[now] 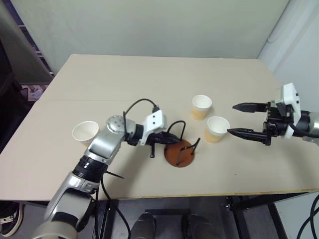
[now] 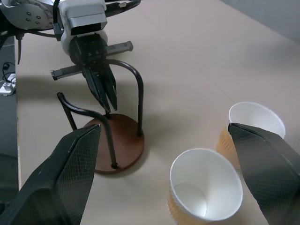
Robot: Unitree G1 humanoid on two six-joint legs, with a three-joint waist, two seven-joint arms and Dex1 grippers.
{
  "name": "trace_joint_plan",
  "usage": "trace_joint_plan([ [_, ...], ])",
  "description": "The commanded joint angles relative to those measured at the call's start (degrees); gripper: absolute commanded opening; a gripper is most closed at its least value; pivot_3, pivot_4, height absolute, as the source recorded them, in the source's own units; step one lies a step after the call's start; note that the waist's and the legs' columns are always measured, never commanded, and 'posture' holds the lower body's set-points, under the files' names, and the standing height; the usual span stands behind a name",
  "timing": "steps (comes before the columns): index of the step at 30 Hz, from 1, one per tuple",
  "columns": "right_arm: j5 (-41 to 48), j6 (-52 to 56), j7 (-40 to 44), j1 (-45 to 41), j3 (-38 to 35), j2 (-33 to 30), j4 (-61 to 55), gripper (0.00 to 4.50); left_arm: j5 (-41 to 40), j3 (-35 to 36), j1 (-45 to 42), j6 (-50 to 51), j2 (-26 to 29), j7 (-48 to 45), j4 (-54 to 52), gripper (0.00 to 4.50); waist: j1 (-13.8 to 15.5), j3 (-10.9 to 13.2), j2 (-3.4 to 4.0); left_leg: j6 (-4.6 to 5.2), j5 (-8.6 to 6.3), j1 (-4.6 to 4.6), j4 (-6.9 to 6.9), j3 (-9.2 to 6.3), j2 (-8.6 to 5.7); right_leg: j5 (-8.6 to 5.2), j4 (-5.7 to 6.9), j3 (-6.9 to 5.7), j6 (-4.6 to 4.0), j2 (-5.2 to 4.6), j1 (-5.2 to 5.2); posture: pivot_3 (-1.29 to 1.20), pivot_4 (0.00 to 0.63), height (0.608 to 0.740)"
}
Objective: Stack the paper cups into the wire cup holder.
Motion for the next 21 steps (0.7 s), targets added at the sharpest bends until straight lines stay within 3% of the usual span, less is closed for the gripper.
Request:
trace_joint_plan([
  [1, -2.6, -1.0, -0.9, 0.2, 1.8, -1.7, -1.8, 4.50, 1.5, -0.9, 0.2, -0.7, -1.1, 0.9, -0.4, 0.04, 0.0, 0.0, 0.00, 0.00, 0.00, 0.01, 0.01, 0.02, 0.00, 0.00, 0.00, 0.02, 0.02, 0.00, 0.00, 0.00, 0.150, 0.740],
  [5, -4.2, -1.6, -1.5, -1.0, 4.5, -0.9, -1.1, 4.50, 3.2, -1.4, 1.0, -0.1, -1.3, 2.0, 0.1, 1.14, -0.1, 0.0, 0.00, 0.09, -0.06, 0.03, 0.01, 0.12, 0.01, -0.01, 0.00, 0.10, 0.07, 0.00, 0.00, 0.00, 0.150, 0.740],
  [12, -7.5, -3.0, -1.5, -3.1, 9.0, 0.0, 0.9, 4.50, 5.2, -1.2, 1.9, -0.5, -0.6, 3.5, -0.4, 3.76, -0.1, 0.0, 0.01, 0.17, -0.10, 0.02, 0.03, 0.14, 0.00, 0.01, 0.00, 0.20, 0.16, 0.00, -0.03, 0.00, 0.150, 0.740],
  [21, -18.6, -8.7, -1.5, -10.4, 19.6, 2.9, 9.4, 4.50, 2.2, 4.4, 8.2, 4.3, 1.7, 7.2, -8.3, 3.76, -0.6, 0.0, 0.01, 0.25, -0.15, 0.00, 0.00, 0.17, 0.04, 0.02, 0.01, 0.24, 0.17, -0.01, -0.16, 0.00, 0.150, 0.740],
])
